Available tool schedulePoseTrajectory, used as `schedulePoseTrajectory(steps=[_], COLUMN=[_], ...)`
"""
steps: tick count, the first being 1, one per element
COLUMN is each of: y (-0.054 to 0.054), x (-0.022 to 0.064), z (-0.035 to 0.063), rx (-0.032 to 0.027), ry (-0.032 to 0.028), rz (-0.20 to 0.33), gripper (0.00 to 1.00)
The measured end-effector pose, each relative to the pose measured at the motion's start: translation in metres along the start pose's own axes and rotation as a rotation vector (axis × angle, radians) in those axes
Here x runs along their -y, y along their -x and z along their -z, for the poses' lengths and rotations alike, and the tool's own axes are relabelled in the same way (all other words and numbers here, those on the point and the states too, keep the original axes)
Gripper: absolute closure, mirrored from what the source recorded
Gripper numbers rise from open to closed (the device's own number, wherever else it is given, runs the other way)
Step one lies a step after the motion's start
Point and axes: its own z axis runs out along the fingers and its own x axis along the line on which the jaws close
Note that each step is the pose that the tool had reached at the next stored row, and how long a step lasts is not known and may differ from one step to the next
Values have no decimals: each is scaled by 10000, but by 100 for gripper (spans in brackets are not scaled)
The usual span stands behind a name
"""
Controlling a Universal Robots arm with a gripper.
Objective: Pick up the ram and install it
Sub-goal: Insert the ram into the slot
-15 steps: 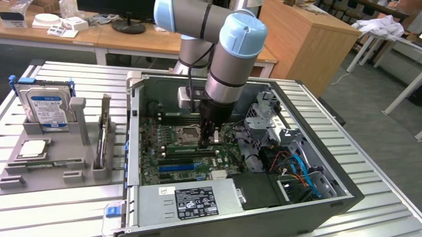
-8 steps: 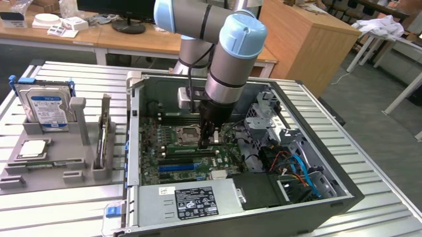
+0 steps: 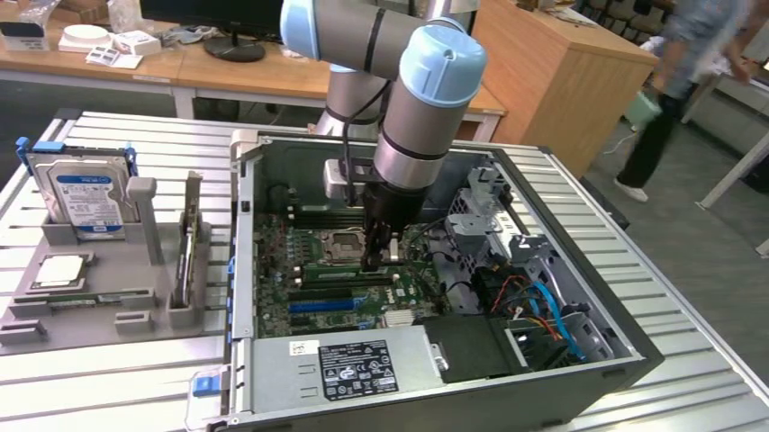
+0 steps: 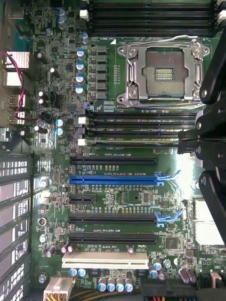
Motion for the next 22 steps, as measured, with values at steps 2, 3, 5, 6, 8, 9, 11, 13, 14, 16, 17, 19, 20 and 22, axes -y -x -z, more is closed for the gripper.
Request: schedulePoseTrajectory(steps=[2, 3, 5, 6, 8, 9, 11, 13, 14, 16, 17, 19, 20, 22], y=[0, 0, 0, 0, 0, -1, -1, 0, 0, -1, -1, -2, -2, -3], x=[0, 0, 0, 0, 0, 0, 0, 1, 1, 1, 1, 1, 1, 1], z=[0, 0, -5, -9, -12, -12, -12, -16, -22, -29, -34, -45, -52, -55], rx=[0, 1, 3, 4, 0, -1, -1, 2, 6, 0, 2, -1, -1, -2], ry=[-4, -5, -8, -10, -9, -9, -9, -11, -12, -10, -10, -9, -9, -9], rz=[2, 2, 1, 2, 2, 1, 1, 2, 2, 1, 1, 2, 2, 2], gripper=[89, 89, 89, 89, 89, 89, 89, 89, 89, 89, 89, 89, 89, 89])
